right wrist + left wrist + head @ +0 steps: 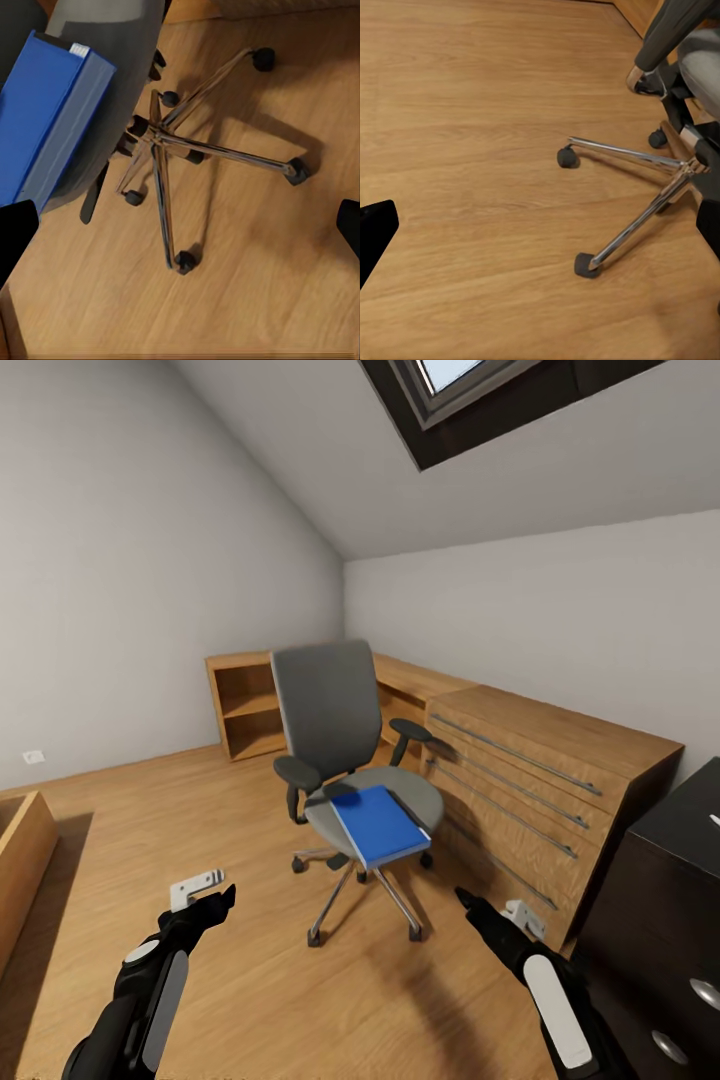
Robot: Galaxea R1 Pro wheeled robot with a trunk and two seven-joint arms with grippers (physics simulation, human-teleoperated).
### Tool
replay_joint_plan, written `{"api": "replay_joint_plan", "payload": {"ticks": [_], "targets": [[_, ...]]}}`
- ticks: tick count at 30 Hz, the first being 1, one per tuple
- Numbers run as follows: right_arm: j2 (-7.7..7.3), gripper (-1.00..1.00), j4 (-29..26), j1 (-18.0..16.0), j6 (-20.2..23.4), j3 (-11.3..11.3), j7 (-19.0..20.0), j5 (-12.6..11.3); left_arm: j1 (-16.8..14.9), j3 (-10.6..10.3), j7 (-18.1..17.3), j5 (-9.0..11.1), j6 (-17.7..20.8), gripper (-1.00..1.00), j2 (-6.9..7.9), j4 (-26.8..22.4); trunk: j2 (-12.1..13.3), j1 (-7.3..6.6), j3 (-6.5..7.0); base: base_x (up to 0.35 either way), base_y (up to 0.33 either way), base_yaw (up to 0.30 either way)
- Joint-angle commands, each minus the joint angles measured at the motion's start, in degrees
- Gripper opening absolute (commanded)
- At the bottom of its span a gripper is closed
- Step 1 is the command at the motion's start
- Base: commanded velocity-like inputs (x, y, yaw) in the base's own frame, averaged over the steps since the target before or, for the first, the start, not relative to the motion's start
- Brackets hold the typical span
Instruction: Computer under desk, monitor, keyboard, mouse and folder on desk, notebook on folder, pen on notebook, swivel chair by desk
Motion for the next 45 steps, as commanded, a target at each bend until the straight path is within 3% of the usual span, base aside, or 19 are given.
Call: {"api": "replay_joint_plan", "payload": {"ticks": [1,4,10,11,14,16,17,26,34,40,43,45], "targets": [[0.04,1.00,0.20,-0.04,0.28,-0.11,-0.18,-0.64,-0.03,0.04,0.30,0.62,0.31,1.00,-0.03,-0.11,-0.44,0.22,-0.25,0.000,0.000,-0.002],[0.02,1.00,1.80,-0.05,0.28,-0.13,1.94,-0.76,-0.03,0.04,0.30,0.61,0.31,1.00,-0.03,-0.19,-1.65,0.88,-0.78,0.000,0.000,-0.001],[-1.26,1.00,7.83,-0.25,0.89,-0.29,11.95,-1.32,-0.03,0.04,0.30,0.58,0.31,1.00,-0.03,-0.23,-4.05,2.19,-1.86,0.000,0.000,0.000],[-1.84,1.00,9.82,-0.33,1.22,-0.34,14.19,-2.73,-0.03,0.04,0.30,0.58,0.31,1.00,-0.03,-0.23,-4.45,2.41,-2.04,0.000,0.000,0.000],[-2.24,1.00,11.09,-0.37,1.43,-0.38,15.76,-5.51,-0.03,0.04,0.30,0.62,0.31,1.00,0.01,-0.26,-5.66,3.07,-2.58,0.000,0.000,0.000],[-2.36,1.00,11.60,-0.39,1.27,-0.39,16.63,-7.36,-0.03,0.04,0.26,0.65,0.35,1.00,0.01,-0.38,-6.46,3.51,-2.94,0.000,0.000,0.000],[-2.41,1.00,11.29,-0.40,1.21,-0.17,20.06,-8.14,-0.03,0.04,0.27,0.62,0.38,1.00,-0.01,-0.57,-6.46,3.51,-2.94,0.000,0.000,0.000],[-2.51,1.00,8.99,-0.40,1.19,-0.43,29.70,-8.43,-0.03,0.04,0.14,0.51,0.39,1.00,-0.03,-0.40,-6.46,3.51,-2.94,0.000,0.000,0.000],[-2.41,1.00,8.94,-0.40,0.84,-0.99,29.47,-8.39,-0.03,0.04,0.12,0.50,0.39,1.00,0.03,-0.28,-6.46,3.51,-2.94,0.000,0.000,0.000],[-1.70,1.00,9.11,-0.46,-0.11,-1.30,26.40,-8.54,-0.03,0.11,0.12,0.57,0.39,1.00,0.26,0.59,-6.46,3.51,-2.94,0.207,0.000,0.000],[-0.32,1.00,9.11,-0.48,-4.02,-1.28,24.65,-8.59,-0.03,0.12,0.12,0.53,0.39,1.00,0.28,0.68,-6.46,3.51,-2.94,0.103,0.000,0.000],[1.26,1.00,9.12,-0.49,-9.97,-1.28,22.40,-8.70,-0.03,0.12,0.12,0.52,0.36,1.00,0.25,0.72,-6.46,3.51,-2.94,0.080,0.000,0.000]]}}
